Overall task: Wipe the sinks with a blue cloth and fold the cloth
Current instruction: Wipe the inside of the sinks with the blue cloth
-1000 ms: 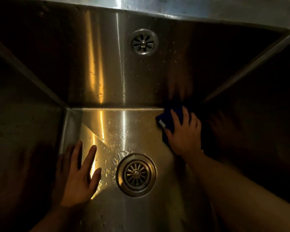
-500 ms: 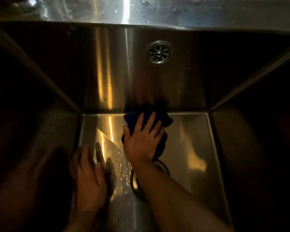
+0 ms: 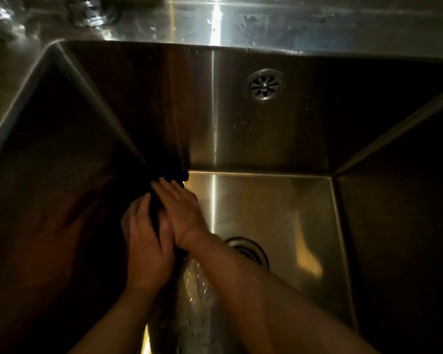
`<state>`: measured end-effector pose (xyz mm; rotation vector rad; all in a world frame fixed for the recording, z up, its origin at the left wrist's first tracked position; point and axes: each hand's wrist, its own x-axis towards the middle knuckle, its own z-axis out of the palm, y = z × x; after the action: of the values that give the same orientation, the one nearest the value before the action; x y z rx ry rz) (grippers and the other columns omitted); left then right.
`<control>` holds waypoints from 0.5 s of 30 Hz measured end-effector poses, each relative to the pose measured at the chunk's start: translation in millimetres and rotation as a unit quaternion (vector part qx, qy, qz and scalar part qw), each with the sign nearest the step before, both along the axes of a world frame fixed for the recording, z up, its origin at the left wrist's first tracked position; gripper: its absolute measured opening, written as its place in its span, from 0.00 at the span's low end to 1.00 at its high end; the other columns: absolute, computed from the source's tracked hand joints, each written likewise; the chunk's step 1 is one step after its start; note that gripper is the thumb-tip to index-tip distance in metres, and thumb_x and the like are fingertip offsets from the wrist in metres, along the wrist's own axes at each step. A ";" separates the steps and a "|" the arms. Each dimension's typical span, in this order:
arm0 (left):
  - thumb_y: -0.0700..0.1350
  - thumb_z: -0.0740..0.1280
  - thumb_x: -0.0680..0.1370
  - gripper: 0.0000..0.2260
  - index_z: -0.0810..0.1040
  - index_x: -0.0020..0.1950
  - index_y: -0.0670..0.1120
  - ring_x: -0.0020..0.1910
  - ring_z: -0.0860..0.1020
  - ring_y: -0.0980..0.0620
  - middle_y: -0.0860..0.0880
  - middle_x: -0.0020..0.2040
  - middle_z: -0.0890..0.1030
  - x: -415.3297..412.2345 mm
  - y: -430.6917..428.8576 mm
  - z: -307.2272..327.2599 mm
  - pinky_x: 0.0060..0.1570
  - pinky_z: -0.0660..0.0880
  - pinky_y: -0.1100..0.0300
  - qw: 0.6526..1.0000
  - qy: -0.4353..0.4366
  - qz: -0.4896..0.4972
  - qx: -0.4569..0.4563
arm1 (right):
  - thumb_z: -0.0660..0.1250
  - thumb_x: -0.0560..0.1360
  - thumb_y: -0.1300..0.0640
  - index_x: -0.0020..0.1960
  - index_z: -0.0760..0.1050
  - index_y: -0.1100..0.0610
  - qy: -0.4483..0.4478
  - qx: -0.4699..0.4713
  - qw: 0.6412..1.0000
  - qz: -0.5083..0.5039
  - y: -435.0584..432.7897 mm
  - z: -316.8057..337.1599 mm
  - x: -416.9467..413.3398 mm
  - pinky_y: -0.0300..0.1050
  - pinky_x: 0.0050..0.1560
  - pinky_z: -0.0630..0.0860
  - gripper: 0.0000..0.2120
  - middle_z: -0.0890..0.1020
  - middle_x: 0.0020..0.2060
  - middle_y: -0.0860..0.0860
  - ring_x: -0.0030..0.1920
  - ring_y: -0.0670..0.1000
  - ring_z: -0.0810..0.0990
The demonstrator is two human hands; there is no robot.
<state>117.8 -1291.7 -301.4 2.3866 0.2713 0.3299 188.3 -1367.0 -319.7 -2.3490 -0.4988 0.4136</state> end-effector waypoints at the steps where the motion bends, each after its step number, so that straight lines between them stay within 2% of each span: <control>1: 0.51 0.54 0.78 0.26 0.63 0.72 0.38 0.70 0.63 0.40 0.37 0.70 0.66 12.7 1.2 0.7 0.70 0.60 0.47 0.999 0.000 -0.022 0.038 | 0.59 0.78 0.55 0.76 0.59 0.53 -0.028 0.031 0.998 -0.049 -18.6 4.3 -7.0 0.50 0.76 0.52 0.27 0.58 0.76 0.52 0.76 0.52 0.54; 2: 0.51 0.54 0.78 0.25 0.64 0.72 0.39 0.70 0.62 0.39 0.37 0.70 0.65 26.7 3.1 -0.3 0.71 0.60 0.45 0.996 0.016 -0.043 0.082 | 0.59 0.76 0.56 0.75 0.61 0.53 -0.054 0.032 0.993 -0.099 -41.0 5.6 -17.6 0.50 0.75 0.55 0.27 0.62 0.75 0.53 0.75 0.51 0.56; 4: 0.54 0.53 0.79 0.27 0.62 0.74 0.42 0.73 0.57 0.37 0.37 0.74 0.60 52.0 9.0 -4.9 0.73 0.54 0.42 0.969 0.105 -0.101 0.197 | 0.58 0.75 0.56 0.73 0.63 0.54 -0.093 -0.034 0.982 -0.163 -92.6 3.5 -43.7 0.53 0.74 0.59 0.26 0.64 0.74 0.56 0.75 0.55 0.59; 7: 0.64 0.47 0.79 0.30 0.45 0.78 0.54 0.77 0.40 0.43 0.43 0.79 0.41 63.9 19.6 -28.3 0.73 0.39 0.40 0.896 0.241 -0.183 0.325 | 0.55 0.76 0.52 0.70 0.68 0.58 -0.128 -0.127 0.958 -0.222 -162.9 -6.3 -76.6 0.57 0.72 0.60 0.24 0.67 0.71 0.61 0.71 0.63 0.64; 9: 0.66 0.45 0.77 0.30 0.39 0.76 0.59 0.76 0.34 0.44 0.45 0.77 0.34 59.2 22.8 -37.9 0.71 0.35 0.39 0.883 0.271 -0.193 0.330 | 0.50 0.76 0.48 0.72 0.64 0.58 -0.106 -0.210 0.938 -0.253 -200.0 -13.4 -91.8 0.59 0.72 0.56 0.27 0.64 0.72 0.62 0.73 0.64 0.61; 12: 0.67 0.45 0.77 0.31 0.35 0.75 0.62 0.75 0.30 0.45 0.46 0.76 0.30 41.7 21.4 -39.0 0.70 0.33 0.38 0.878 0.298 -0.210 0.311 | 0.40 0.77 0.38 0.77 0.50 0.54 -0.021 -0.322 0.921 -0.217 -235.6 -29.6 -112.3 0.61 0.75 0.48 0.33 0.49 0.77 0.59 0.77 0.59 0.46; 13: 0.67 0.45 0.77 0.31 0.32 0.73 0.62 0.74 0.28 0.45 0.47 0.75 0.27 32.7 21.4 -37.5 0.70 0.32 0.37 0.867 0.320 -0.221 0.311 | 0.38 0.76 0.36 0.78 0.46 0.53 -0.010 -0.338 0.921 -0.195 -241.7 -35.5 -117.5 0.60 0.75 0.45 0.35 0.44 0.77 0.58 0.77 0.58 0.42; 15: 0.67 0.46 0.77 0.33 0.25 0.69 0.61 0.71 0.23 0.45 0.48 0.69 0.20 7.8 21.0 -30.5 0.69 0.32 0.36 0.839 0.373 -0.251 0.307 | 0.38 0.75 0.36 0.77 0.44 0.53 -0.014 -0.340 0.923 -0.180 -244.4 -39.3 -121.8 0.58 0.75 0.43 0.35 0.43 0.77 0.57 0.77 0.57 0.40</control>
<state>125.6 -1270.7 -331.9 2.9912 -0.1612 -0.9170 66.5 -1611.4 -359.0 -3.0358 0.1067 0.4224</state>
